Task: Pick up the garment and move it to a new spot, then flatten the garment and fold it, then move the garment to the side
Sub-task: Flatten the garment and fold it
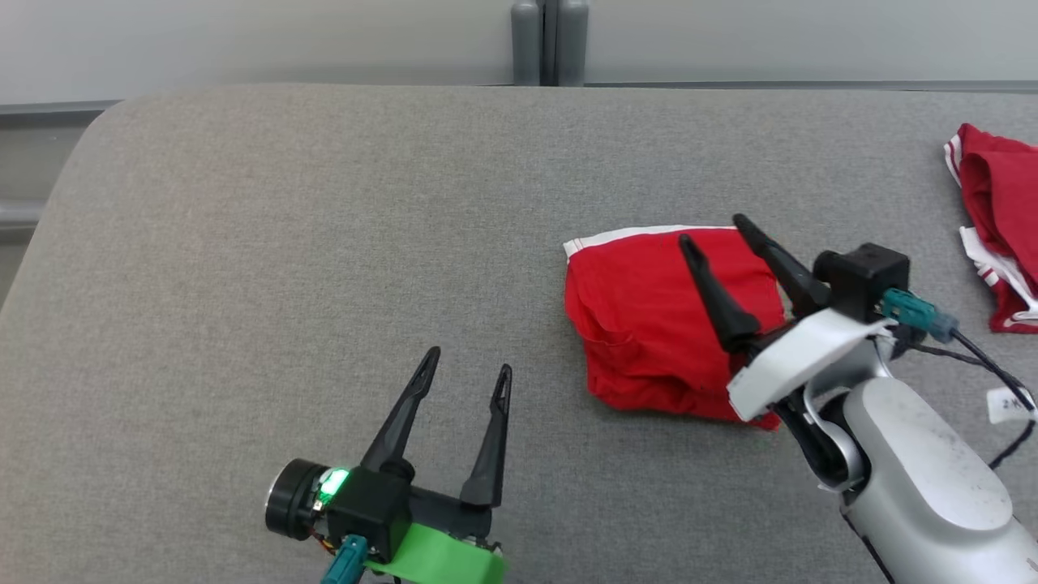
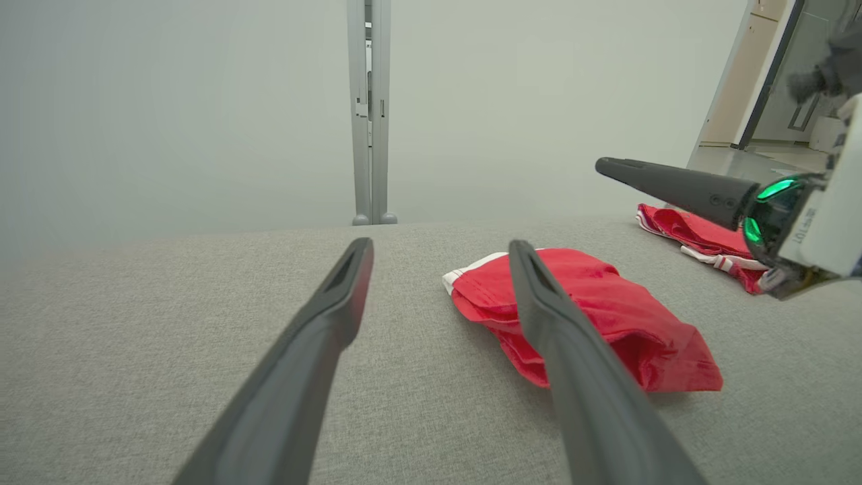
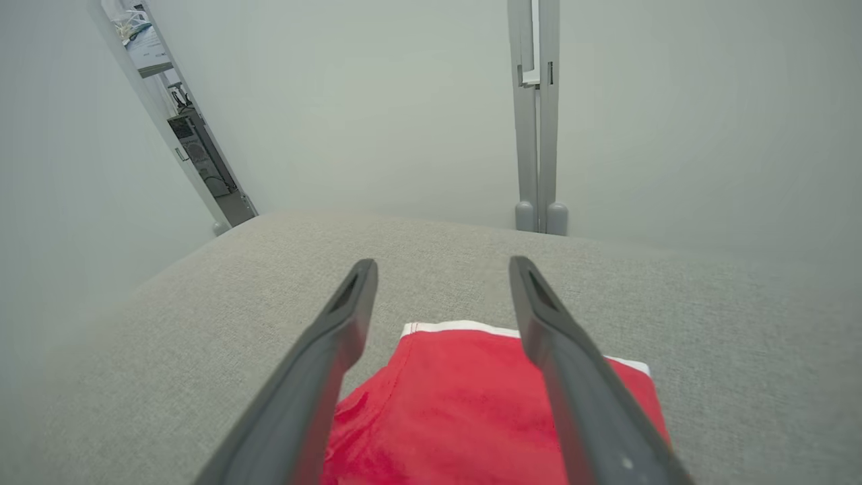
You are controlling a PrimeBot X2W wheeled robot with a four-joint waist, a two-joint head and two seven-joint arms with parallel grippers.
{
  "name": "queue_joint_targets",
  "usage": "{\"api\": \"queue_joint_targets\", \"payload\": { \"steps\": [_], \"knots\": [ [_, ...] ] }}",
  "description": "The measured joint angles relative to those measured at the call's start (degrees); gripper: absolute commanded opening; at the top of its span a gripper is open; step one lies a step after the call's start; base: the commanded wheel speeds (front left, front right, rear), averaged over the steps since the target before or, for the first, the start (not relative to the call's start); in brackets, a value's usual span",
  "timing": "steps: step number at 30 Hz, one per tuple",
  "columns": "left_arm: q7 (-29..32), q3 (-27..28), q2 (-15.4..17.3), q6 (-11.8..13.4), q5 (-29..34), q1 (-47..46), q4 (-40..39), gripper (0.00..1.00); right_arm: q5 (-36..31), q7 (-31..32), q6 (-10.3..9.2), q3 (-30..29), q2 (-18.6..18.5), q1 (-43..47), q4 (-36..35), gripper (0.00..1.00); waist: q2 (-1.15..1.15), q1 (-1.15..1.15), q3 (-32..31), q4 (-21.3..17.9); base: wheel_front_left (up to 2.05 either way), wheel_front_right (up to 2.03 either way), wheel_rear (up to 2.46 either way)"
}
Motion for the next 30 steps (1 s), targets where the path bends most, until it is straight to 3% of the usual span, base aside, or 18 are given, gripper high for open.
{"api": "queue_joint_targets", "payload": {
  "steps": [9, 11, 12, 19, 25, 30],
  "knots": [
    [-0.01, 3.74, 0.00, 0.45, -0.22, 3.92, -1.37, 1.00, -7.08, -7.62, 0.00, -4.60, -1.69, 9.33, 3.92, 1.00, 0.00, 0.00, -2.88, -2.63, 0.00, 0.00, 0.00],
    [0.00, 3.92, 0.00, 0.35, -0.14, 4.72, -1.56, 1.00, -8.20, -8.11, 0.00, -4.99, -1.51, 10.77, 4.52, 0.39, 0.00, 0.00, -3.63, -2.80, 0.00, 0.00, 0.00],
    [0.00, 3.89, 0.00, 0.09, 0.00, 4.90, -1.67, 1.00, -8.45, -8.33, 0.00, -5.08, -1.15, 10.95, 4.68, 0.00, 0.00, 0.00, -3.88, -2.77, 0.00, 0.00, 0.00],
    [-0.01, 2.52, 0.00, -0.64, 0.12, 4.92, -1.65, 1.00, -10.23, -8.62, 0.00, -1.02, 0.76, 6.59, 9.20, 0.00, 0.00, 0.00, -3.87, -0.41, 0.00, 0.00, 0.00],
    [0.00, 0.76, 0.00, -1.00, -0.37, 4.38, -0.56, 1.00, -9.22, -7.94, 0.00, 7.36, 2.35, 0.45, 19.37, 0.00, 0.00, 0.00, -3.03, 3.14, 0.00, 0.00, 0.00],
    [0.00, 0.53, 0.00, -0.71, -0.78, 4.21, -0.56, 1.00, -6.52, -8.31, 0.00, 13.44, 3.94, -0.16, 22.76, 0.00, 0.00, 0.00, -2.61, 5.82, 0.00, 0.00, 0.00]
  ]
}}
